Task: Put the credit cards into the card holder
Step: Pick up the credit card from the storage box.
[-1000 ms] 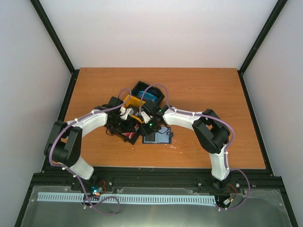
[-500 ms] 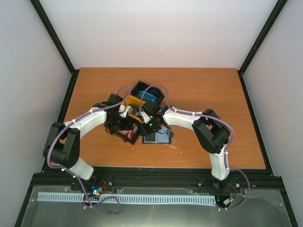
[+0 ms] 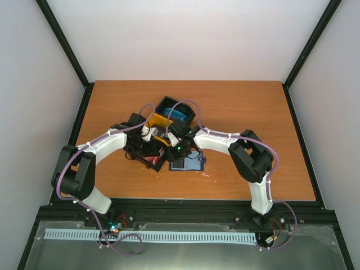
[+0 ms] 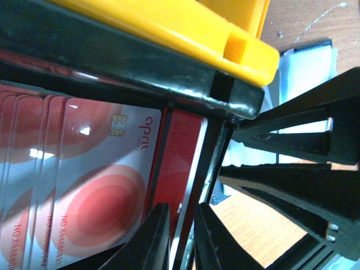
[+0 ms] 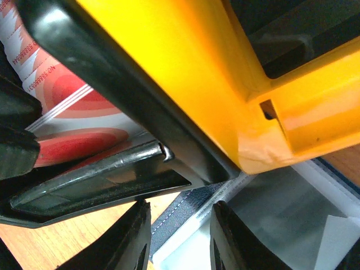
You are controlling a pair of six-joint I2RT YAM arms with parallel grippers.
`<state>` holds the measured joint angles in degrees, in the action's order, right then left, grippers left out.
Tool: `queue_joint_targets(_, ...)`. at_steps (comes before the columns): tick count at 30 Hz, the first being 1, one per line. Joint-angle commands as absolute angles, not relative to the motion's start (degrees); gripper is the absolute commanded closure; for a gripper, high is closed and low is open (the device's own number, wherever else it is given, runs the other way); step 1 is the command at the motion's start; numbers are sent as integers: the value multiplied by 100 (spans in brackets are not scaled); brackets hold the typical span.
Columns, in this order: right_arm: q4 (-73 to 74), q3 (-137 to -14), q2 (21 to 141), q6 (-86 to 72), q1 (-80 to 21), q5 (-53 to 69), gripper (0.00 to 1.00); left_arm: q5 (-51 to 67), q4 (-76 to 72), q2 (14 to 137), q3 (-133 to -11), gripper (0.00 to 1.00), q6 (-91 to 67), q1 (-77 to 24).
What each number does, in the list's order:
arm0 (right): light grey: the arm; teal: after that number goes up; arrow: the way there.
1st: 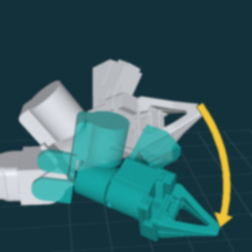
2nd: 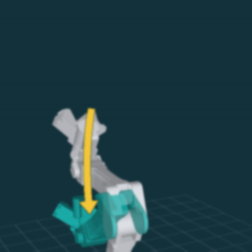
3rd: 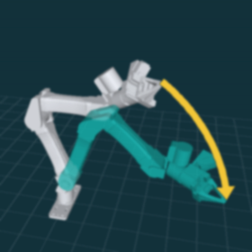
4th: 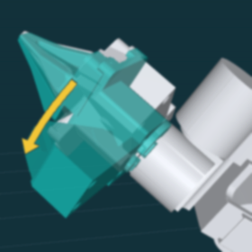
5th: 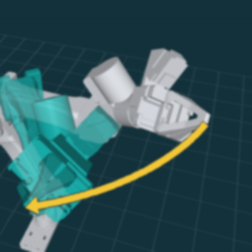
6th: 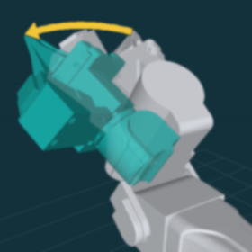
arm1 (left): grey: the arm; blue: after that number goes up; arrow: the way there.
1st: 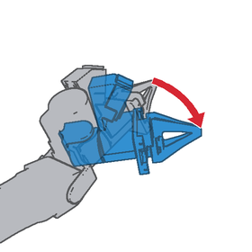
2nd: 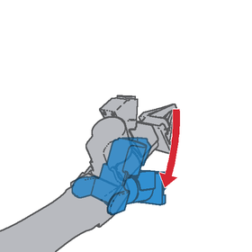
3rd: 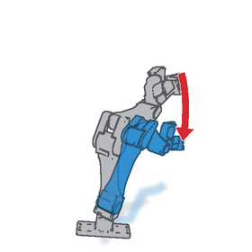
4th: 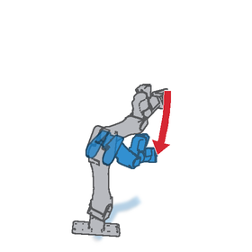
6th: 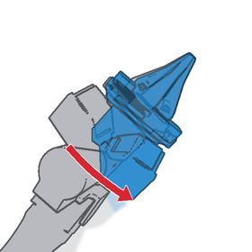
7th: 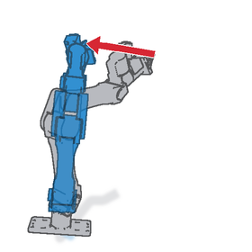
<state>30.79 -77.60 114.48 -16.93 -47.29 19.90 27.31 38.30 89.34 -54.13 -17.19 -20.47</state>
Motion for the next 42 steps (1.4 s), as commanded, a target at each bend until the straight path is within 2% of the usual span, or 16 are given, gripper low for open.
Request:
queue_joint_targets(1,2911,-7693,11319,-1710,-4783,1866,69,2891,3653,8899,-5442,86,-1748,-2083)
queue_joint_targets(5,2919,-7682,11315,-1699,-4782,1863,69,2872,3683,8905,-5452,87,-1723,-2083)
queue_joint_targets(10,2910,-7673,11303,-1704,-4783,1859,70,2885,3620,9035,-5397,79,-1713,-2091)
queue_joint_targets(16,2920,-7664,11279,-1697,-4781,1841,70,2948,3461,9222,-5338,79,-1655,-2133)
queue_joint_targets(18,2923,-7652,11269,-1697,-4781,1825,70,2903,3439,9264,-5337,82,-1632,-2136)
queue_joint_targets(23,2872,-7597,11185,-1688,-4753,1835,70,2211,3604,9035,-5514,98,-1479,-2136)
queue_joint_targets(29,2652,-7355,10909,-1710,-4443,2398,68,2236,3662,8230,-5505,99,-1155,-2136)
queue_joint_targets(37,2224,-6945,10132,-1873,-3885,3481,57,2332,3927,7754,-5643,99,-1244,-2127)
queue_joint_targets(42,1580,-6785,9666,-2449,-3580,4438,40,2925,3788,7409,-5818,99,-1513,-2024)
